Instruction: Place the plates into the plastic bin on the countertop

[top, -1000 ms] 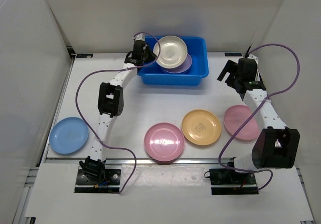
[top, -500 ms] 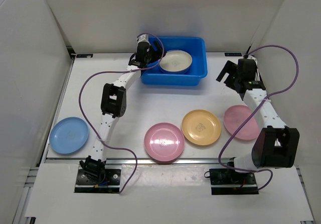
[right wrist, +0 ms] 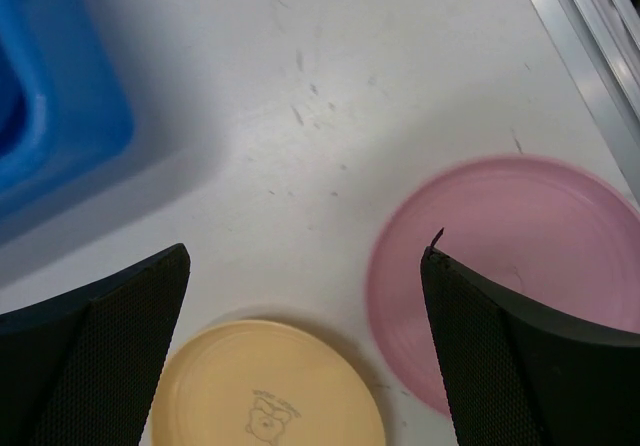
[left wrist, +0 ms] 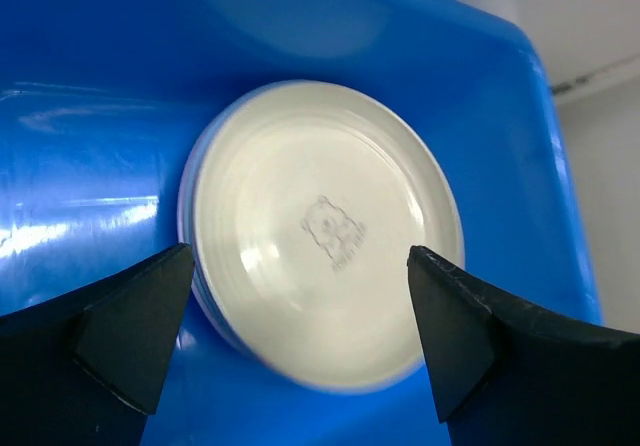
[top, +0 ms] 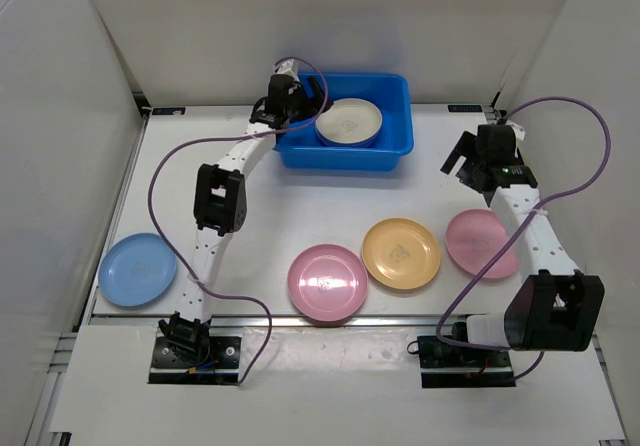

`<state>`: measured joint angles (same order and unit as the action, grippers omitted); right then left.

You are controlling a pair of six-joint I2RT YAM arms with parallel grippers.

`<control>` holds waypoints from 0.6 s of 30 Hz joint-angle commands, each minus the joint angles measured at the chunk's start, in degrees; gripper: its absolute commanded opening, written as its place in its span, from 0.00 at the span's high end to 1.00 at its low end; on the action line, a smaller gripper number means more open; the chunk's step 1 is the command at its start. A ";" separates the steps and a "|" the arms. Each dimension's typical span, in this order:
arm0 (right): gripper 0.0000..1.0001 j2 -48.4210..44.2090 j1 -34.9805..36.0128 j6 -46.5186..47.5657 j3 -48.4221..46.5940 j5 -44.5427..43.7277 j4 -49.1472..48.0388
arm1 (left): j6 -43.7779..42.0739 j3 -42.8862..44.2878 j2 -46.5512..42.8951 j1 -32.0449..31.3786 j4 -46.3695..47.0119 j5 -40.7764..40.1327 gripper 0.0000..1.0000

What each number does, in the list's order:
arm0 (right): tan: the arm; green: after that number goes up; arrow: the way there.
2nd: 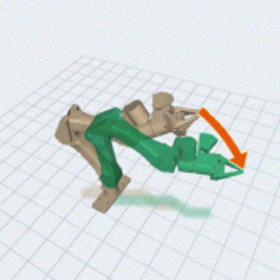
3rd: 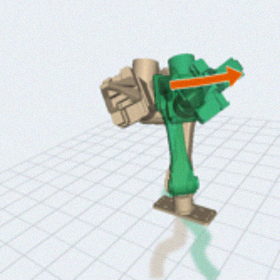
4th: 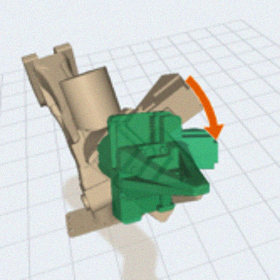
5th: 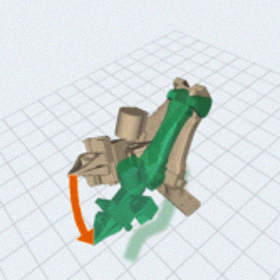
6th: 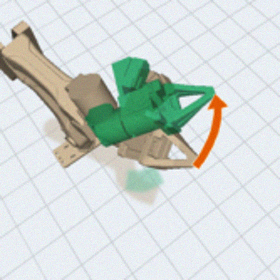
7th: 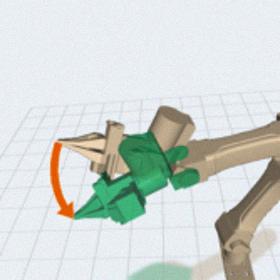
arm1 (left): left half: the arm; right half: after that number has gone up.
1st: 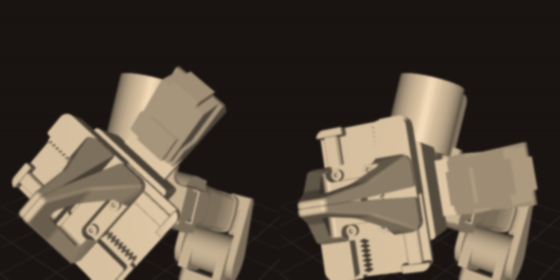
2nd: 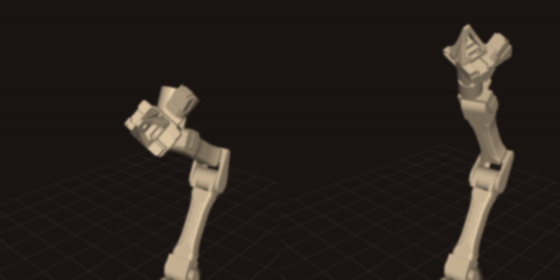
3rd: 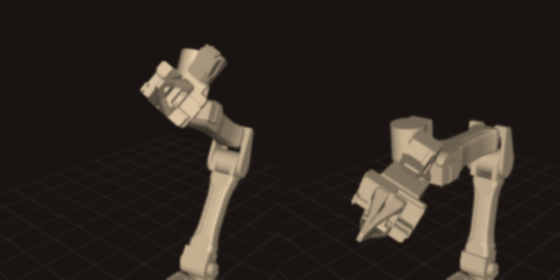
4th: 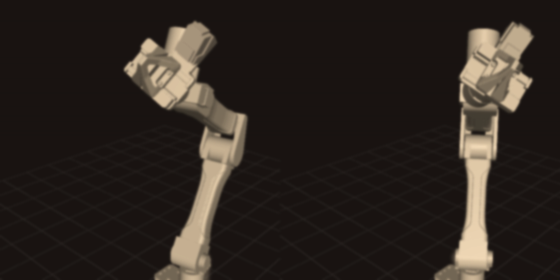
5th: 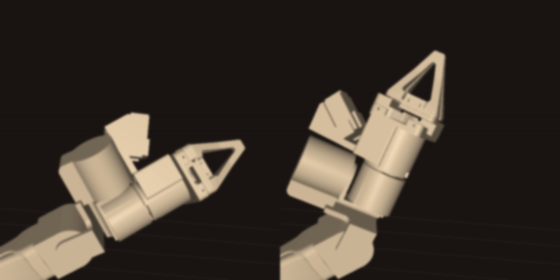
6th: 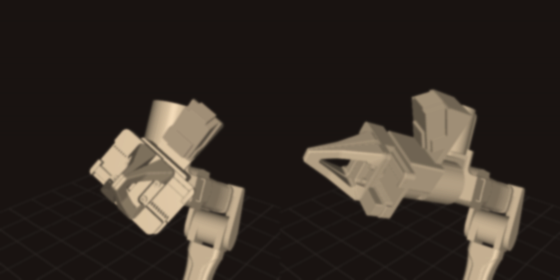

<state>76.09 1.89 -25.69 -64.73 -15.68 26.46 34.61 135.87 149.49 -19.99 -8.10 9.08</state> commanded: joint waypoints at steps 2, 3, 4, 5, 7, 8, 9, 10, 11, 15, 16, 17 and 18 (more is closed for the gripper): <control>0.01 1.77 -0.13 -3.13 -2.42 -9.44 12.90 | -7.00 -4.99 -17.64 -0.14 -5.60 3.22 0.01; 0.01 2.65 -0.13 -4.18 -2.16 -9.80 13.61 | -7.27 -7.01 -22.18 -0.14 -7.18 2.88 0.01; 0.01 3.35 -0.13 -4.54 -1.98 -10.33 14.32 | -8.41 -12.42 -24.66 -0.23 -8.24 2.70 0.01; 0.01 4.05 -0.13 -4.72 -1.89 -10.33 14.67 | -8.77 -15.96 -27.21 -0.31 -8.42 2.17 0.01; 0.01 6.16 0.22 -4.54 -2.06 -10.33 15.03 | -9.64 -26.29 -35.56 -0.40 -8.43 -0.46 0.01; 0.01 7.04 0.22 -4.19 -2.24 -10.59 15.55 | -9.91 -29.58 -38.46 -0.66 -8.43 -0.99 0.01; 0.01 8.96 0.22 -4.54 -2.94 -10.68 15.73 | -10.00 -33.09 -43.62 -0.84 -8.43 -2.47 0.01; 0.01 10.03 0.22 -4.37 -3.47 -10.51 16.08 | -10.00 -36.61 -46.45 -0.75 -8.43 -3.45 0.01; 0.01 11.43 0.91 -4.37 -3.82 -11.03 16.43 | -9.74 -43.00 -48.92 -1.10 -8.43 -4.33 0.01; 0.01 17.41 2.32 -5.94 -5.76 -13.49 18.10 | -8.86 -57.27 -60.70 -1.37 -8.43 -8.37 0.01; 0.02 19.33 2.24 -6.64 -6.28 -13.85 18.19 | -8.16 -60.08 -65.07 -1.28 -8.60 -8.38 0.01; 0.02 20.22 2.68 -6.48 -6.37 -14.28 18.02 | -7.46 -65.33 -67.03 -1.28 -8.43 -8.38 0.01; 0.02 21.28 3.03 -6.30 -6.55 -13.85 17.49 | -6.93 -67.65 -68.96 -1.46 -8.43 -10.21 0.01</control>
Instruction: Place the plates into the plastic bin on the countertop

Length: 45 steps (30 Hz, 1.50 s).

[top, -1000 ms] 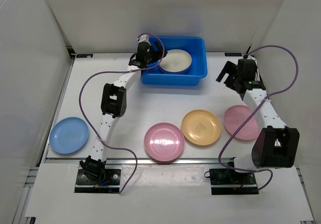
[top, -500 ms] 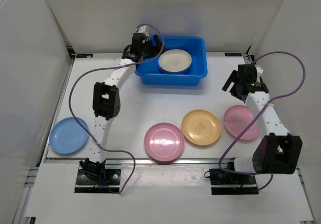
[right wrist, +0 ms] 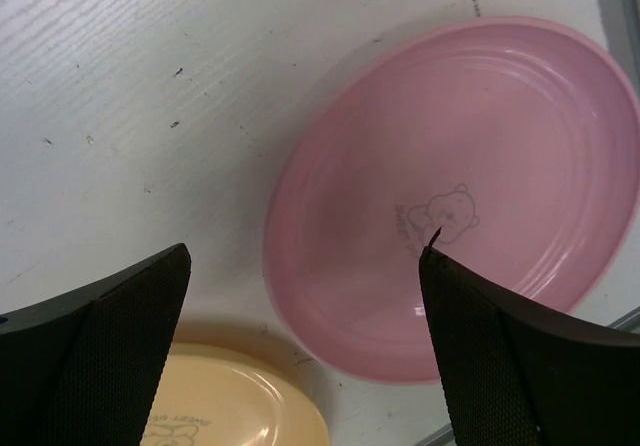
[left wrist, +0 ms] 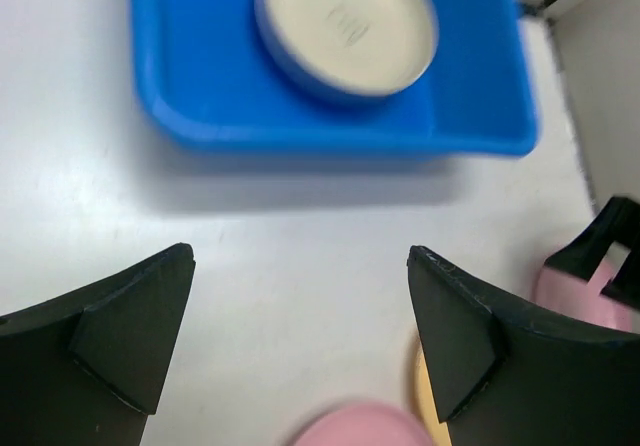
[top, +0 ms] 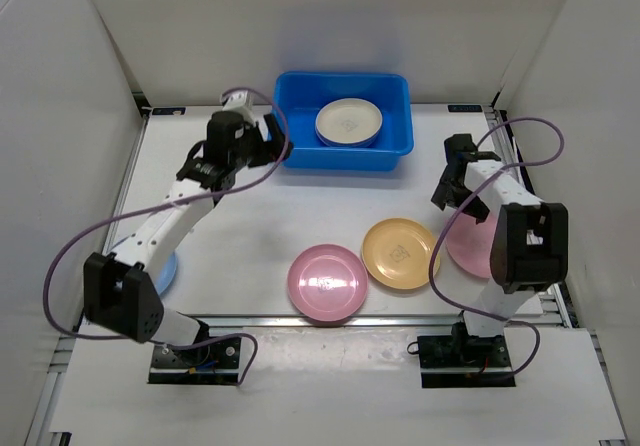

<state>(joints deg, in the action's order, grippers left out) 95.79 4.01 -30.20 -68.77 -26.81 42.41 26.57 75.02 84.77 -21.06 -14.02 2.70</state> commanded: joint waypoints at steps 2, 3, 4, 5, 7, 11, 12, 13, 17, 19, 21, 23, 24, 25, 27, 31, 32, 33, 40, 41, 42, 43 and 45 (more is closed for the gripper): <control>0.03 3.87 0.91 -1.62 -2.77 -2.03 0.48 | 3.31 -11.80 -8.99 -0.30 -3.20 -5.07 0.01; 0.04 4.58 0.91 -1.45 -3.12 -1.32 0.30 | 4.27 -13.14 -10.23 -0.39 -4.08 -5.68 0.01; 0.05 6.15 1.09 -1.79 -3.38 -0.97 -0.22 | 4.37 -14.19 -12.50 -0.21 -4.26 -6.30 0.01; 0.08 6.51 0.91 -1.62 -3.65 -0.27 -0.75 | 4.37 -15.94 -13.40 -0.38 -4.78 -6.56 0.01; 0.15 7.57 1.09 -1.97 -3.65 0.17 -1.63 | 5.07 -17.01 -14.63 -0.30 -6.19 -8.05 0.01; 0.31 9.67 1.26 -3.20 -3.30 -0.26 -1.98 | 5.86 -19.03 -16.74 -0.47 -8.30 -9.64 0.01; 0.35 9.85 1.26 -3.55 -3.12 -0.61 -1.98 | 5.95 -19.21 -16.92 -0.39 -8.48 -9.82 0.01; 0.39 10.03 0.91 -3.90 -2.86 -0.79 -1.98 | 5.95 -19.47 -17.27 -0.39 -8.83 -9.82 0.01; 0.54 10.21 1.26 -5.83 -1.28 -2.54 -2.34 | 5.78 -19.30 -17.27 -0.30 -9.09 -10.34 0.01; 0.58 10.21 1.26 -5.66 -0.31 -2.72 -3.12 | 5.60 -18.77 -17.10 -0.30 -9.62 -10.52 0.01; 0.65 10.21 1.26 -6.37 0.91 -3.08 -3.74 | 5.25 -18.42 -17.27 -0.30 -9.53 -10.87 0.01; 0.73 10.30 1.26 -6.54 1.62 -3.42 -4.96 | 5.08 -17.90 -17.27 -0.39 -9.71 -11.31 0.01; 0.74 10.21 1.26 -6.37 2.06 -3.43 -5.15 | 4.90 -17.72 -17.27 -0.30 -9.88 -11.57 0.01; 0.76 10.56 0.91 -6.45 2.06 -3.77 -5.32 | 4.90 -17.37 -17.62 -0.39 -10.23 -11.84 0.01; 0.83 10.56 1.09 -5.50 1.98 -4.13 -6.02 | 4.55 -17.02 -17.97 -0.30 -10.59 -12.98 0.01; 1.00 9.86 1.52 -4.61 -0.65 -6.58 -4.10 | 4.20 -15.61 -18.50 -0.30 -11.99 -15.00 0.01; 1.00 9.51 1.53 -4.09 -1.44 -6.59 -4.09 | 4.02 -15.61 -19.02 -0.30 -12.17 -15.18 0.01; 1.00 9.16 2.14 -3.91 -2.67 -9.03 -2.35 | 4.02 -15.61 -19.03 -0.30 -12.00 -15.70 0.01; 1.00 0.91 7.23 8.01 -14.52 -12.21 -2.51 | 3.84 -14.82 -16.93 0.23 -11.91 -15.80 0.01; 1.00 0.20 8.81 10.31 -15.59 -13.26 -3.03 | 3.76 -14.64 -16.57 0.40 -12.34 -15.80 0.01; 1.00 -0.51 11.78 12.59 -16.47 -15.88 -5.47 | 3.84 -14.56 -16.22 0.58 -12.69 -15.45 0.01; 1.00 -0.86 13.38 17.84 -18.74 -16.08 -6.54 | 3.84 -14.38 -15.09 0.84 -12.70 -15.10 0.01; 1.00 -0.87 17.84 22.79 -20.86 -15.74 -11.44 | 4.02 -13.86 -14.81 1.37 -13.05 -15.00 0.01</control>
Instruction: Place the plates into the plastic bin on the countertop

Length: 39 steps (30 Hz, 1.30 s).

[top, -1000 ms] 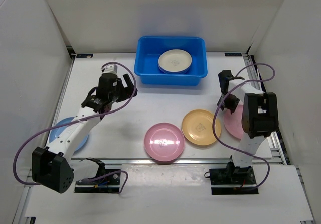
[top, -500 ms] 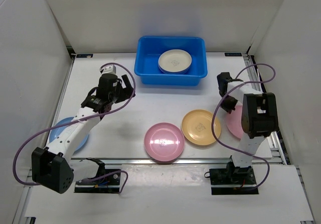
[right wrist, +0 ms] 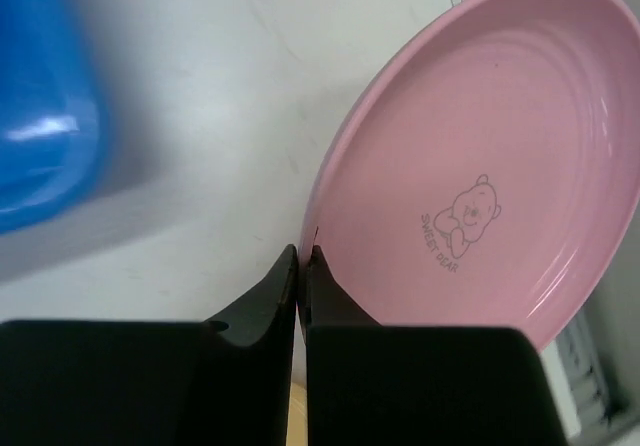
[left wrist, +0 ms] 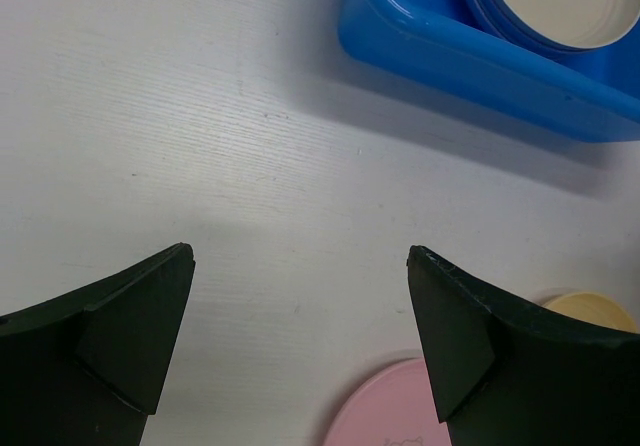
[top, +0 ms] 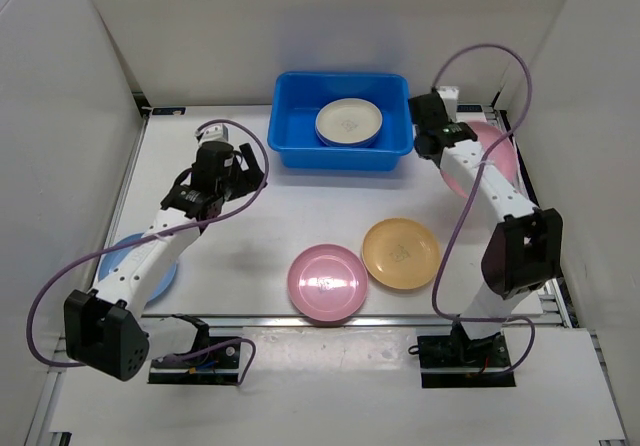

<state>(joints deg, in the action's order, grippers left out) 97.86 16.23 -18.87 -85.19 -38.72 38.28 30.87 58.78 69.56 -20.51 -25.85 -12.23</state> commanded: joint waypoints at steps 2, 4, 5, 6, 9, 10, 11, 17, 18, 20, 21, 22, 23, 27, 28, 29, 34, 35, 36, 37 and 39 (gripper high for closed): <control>1.00 -1.20 7.84 17.95 -7.78 -2.51 -10.84 | -0.11 2.74 1.36 1.70 -1.22 0.97 0.01; 1.00 0.74 11.17 23.60 -9.90 1.43 -16.45 | 0.06 3.00 1.80 2.14 -1.22 2.03 0.01; 1.00 2.66 12.24 27.27 -11.74 2.15 -18.92 | -0.02 3.09 2.33 2.58 -1.22 2.12 0.01; 1.00 4.07 13.12 29.66 -12.71 3.81 -21.03 | -0.11 3.35 2.68 2.76 -1.22 2.30 0.01; 1.00 10.66 14.71 33.81 -19.29 11.63 -26.68 | -0.29 3.62 3.56 3.46 -1.57 2.82 0.01; 1.00 14.42 15.06 34.51 -21.32 14.09 -28.07 | -0.29 3.88 3.91 3.72 -1.58 2.82 0.01; 1.00 16.72 15.23 35.56 -25.95 14.81 -28.44 | -0.37 3.97 4.26 3.90 -1.92 2.91 0.01; 1.00 30.09 16.47 39.26 -41.10 16.22 -26.33 | -0.81 4.41 6.20 5.22 -2.45 4.49 0.01; 1.00 32.19 16.29 39.79 -42.94 16.48 -26.50 | -0.81 4.24 6.72 5.57 -2.63 4.67 0.01; 1.00 33.61 16.47 39.53 -43.48 17.97 -27.73 | -0.90 4.15 7.43 6.10 -2.63 5.02 0.01; 1.00 35.01 16.47 39.35 -44.01 19.02 -27.65 | -0.90 4.23 8.30 6.19 -2.63 5.37 0.01; 1.00 35.72 16.47 39.09 -43.75 19.55 -28.60 | -0.99 4.15 8.83 6.62 -2.46 5.72 0.01; 1.00 36.43 16.47 38.74 -43.84 21.47 -29.48 | -1.08 4.23 9.19 6.89 -2.63 6.51 0.01; 1.00 40.29 16.12 37.42 -45.23 24.48 -30.90 | -0.99 4.15 10.95 7.59 -2.28 7.83 0.01; 1.00 42.04 16.55 37.16 -46.63 24.66 -31.07 | -1.60 4.23 11.64 7.68 -2.63 8.18 0.01; 1.00 42.75 16.12 36.81 -47.17 24.66 -30.90 | -1.78 4.15 11.65 7.68 -2.46 8.36 0.01; 0.97 45.13 15.76 36.28 -47.88 25.36 -30.81 | -2.57 3.88 12.35 7.77 -2.45 8.98 0.01; 0.93 45.22 15.33 36.28 -47.88 26.40 -30.55 | -2.75 3.97 12.70 7.94 -2.63 9.06 0.01; 0.90 45.57 15.41 36.19 -48.05 26.59 -30.55 | -3.10 3.97 12.71 7.86 -2.63 9.67 0.01; 0.88 45.92 15.41 36.01 -48.05 26.33 -30.72 | -3.36 3.97 12.71 7.86 -2.63 10.20 0.01; 0.85 45.93 15.59 36.19 -47.88 27.11 -29.85 | -3.45 3.80 12.71 7.77 -2.63 10.65 0.01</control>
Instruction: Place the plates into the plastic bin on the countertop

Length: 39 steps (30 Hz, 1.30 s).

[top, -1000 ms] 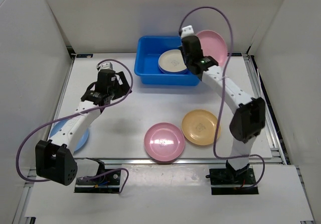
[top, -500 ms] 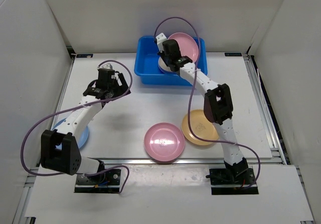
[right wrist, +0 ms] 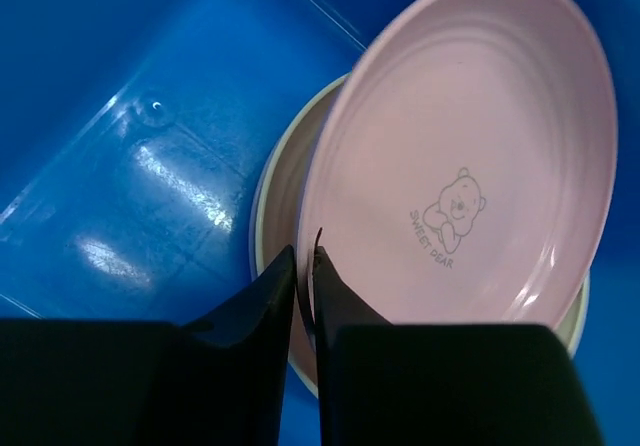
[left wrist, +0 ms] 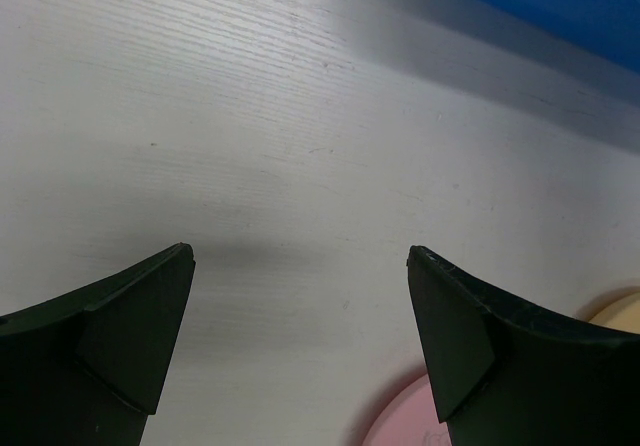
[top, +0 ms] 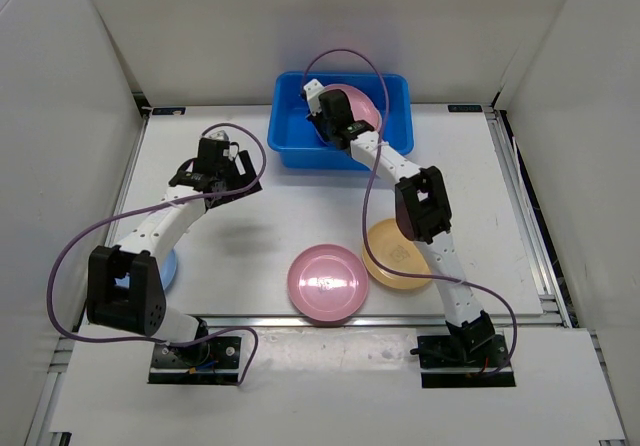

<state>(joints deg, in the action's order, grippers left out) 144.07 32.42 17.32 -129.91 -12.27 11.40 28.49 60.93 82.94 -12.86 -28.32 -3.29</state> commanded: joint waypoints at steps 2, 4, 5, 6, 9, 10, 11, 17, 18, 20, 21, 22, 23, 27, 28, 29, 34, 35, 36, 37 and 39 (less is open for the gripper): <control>0.72 -0.28 -0.78 -0.36 -3.16 1.02 -2.79 | -0.89 1.74 -0.50 0.12 -0.69 1.79 0.01; 0.57 -0.63 -0.78 -0.71 -3.51 1.72 -3.05 | -0.89 1.48 -0.41 0.12 -1.21 2.41 0.01; 0.52 -0.63 -0.78 -0.80 -3.69 2.07 -2.61 | -1.24 1.22 -0.32 0.12 -1.56 2.67 0.01; 0.49 -0.98 -0.78 -1.15 -3.86 3.47 -2.26 | -1.24 0.95 -0.49 0.12 -1.74 2.94 0.01; 0.38 -2.47 -0.87 -2.55 -5.27 6.28 -1.55 | -2.30 -0.27 -1.37 -0.06 -1.83 5.75 0.01; 0.28 -3.44 -0.78 -3.43 -5.44 8.38 -1.38 | -2.39 -0.63 -1.55 -0.75 -1.74 6.79 0.01; 0.23 -5.19 -0.78 -3.61 -5.53 9.80 -1.38 | -3.26 -0.81 -2.07 -1.20 -1.74 7.07 0.01; 0.01 -17.12 -0.78 -8.26 1.73 13.94 -1.20 | -5.73 -2.56 -1.73 -6.91 -5.08 10.13 0.01; 0.01 -19.07 -1.13 -10.71 3.50 13.94 -0.86 | -5.64 -4.31 -2.07 -8.04 -5.08 11.01 0.01; 0.01 -25.38 -1.84 -13.96 8.76 13.51 0.54 | -5.03 -6.25 -2.43 -9.37 -5.08 14.17 0.01; 0.01 -27.33 -2.36 -19.38 10.71 13.24 1.60 | -4.76 -7.22 -2.60 -10.85 -4.73 14.88 0.01; 0.01 -29.44 -4.28 -21.69 12.64 13.59 4.48 | -3.89 -9.23 -2.78 -11.48 -4.21 15.76 0.01; 0.01 -33.64 -5.00 -26.41 17.01 14.03 5.47 | -3.27 -10.12 -3.13 -12.96 -4.20 15.77 0.01; 0.01 -45.43 -10.62 -34.89 33.19 16.49 6.88 | -1.34 -15.91 -3.83 -15.96 -1.92 15.94 0.01; 0.01 -47.89 -11.24 -35.94 36.71 15.97 6.97 | -1.25 -16.88 -3.66 -16.57 -0.87 16.47 0.01; 0.01 -49.83 -12.72 -36.65 39.79 14.22 6.19 | -0.90 -17.41 -3.83 -18.15 -0.17 17.08 0.01; 0.01 -61.26 -15.55 -37.54 54.13 9.81 7.93 | 0.86 -20.58 -3.66 -24.13 4.22 16.65 0.02; 0.01 -62.15 -16.25 -37.71 55.28 9.81 8.89 | 1.39 -21.19 -3.05 -24.75 4.76 16.65 0.02; 0.01 -64.59 -16.77 -37.54 57.46 9.46 9.17 | 1.83 -21.72 -2.78 -25.28 5.46 16.30 0.05; 0.01 -65.49 -16.95 -37.71 58.53 9.29 9.69 | 2.18 -21.81 -2.08 -26.15 6.16 15.86 0.09; 0.01 -68.46 -17.31 -38.06 61.51 8.41 9.70 | 3.15 -21.99 -0.68 -26.95 6.52 14.38 0.23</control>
<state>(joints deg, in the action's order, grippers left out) 81.30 16.01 -19.07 -70.17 -1.67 21.17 29.80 40.18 81.30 -38.61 -24.34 12.45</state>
